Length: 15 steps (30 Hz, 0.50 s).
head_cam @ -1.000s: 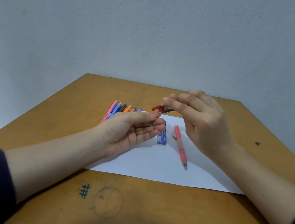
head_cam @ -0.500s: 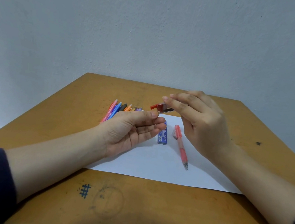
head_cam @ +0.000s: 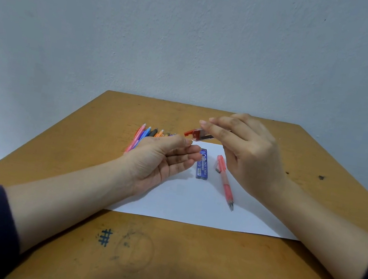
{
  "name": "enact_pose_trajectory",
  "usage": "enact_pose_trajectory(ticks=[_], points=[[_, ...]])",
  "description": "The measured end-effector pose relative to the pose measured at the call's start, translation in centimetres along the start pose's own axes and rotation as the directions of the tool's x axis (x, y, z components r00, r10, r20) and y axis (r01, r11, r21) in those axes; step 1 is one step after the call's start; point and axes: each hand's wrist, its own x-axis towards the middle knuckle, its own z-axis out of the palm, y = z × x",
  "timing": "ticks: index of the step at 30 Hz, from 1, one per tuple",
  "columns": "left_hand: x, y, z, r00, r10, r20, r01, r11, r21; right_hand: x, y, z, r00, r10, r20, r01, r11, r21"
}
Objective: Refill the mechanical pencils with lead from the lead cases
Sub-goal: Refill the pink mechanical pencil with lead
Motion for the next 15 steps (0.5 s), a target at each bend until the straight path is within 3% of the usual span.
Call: enact_pose_trajectory(ticks=[8, 15], points=[[0.28, 0.0, -0.2, 0.999, 0.034, -0.015, -0.034, 0.999, -0.013, -0.05, 0.73, -0.32, 0.998, 0.057, -0.005, -0.057, 0.998, 0.001], [0.43, -0.24, -0.56, 0.993, 0.112, 0.028, -0.112, 0.993, -0.027, -0.13, -0.07, -0.3, 0.982, 0.189, 0.006, -0.188, 0.975, 0.118]])
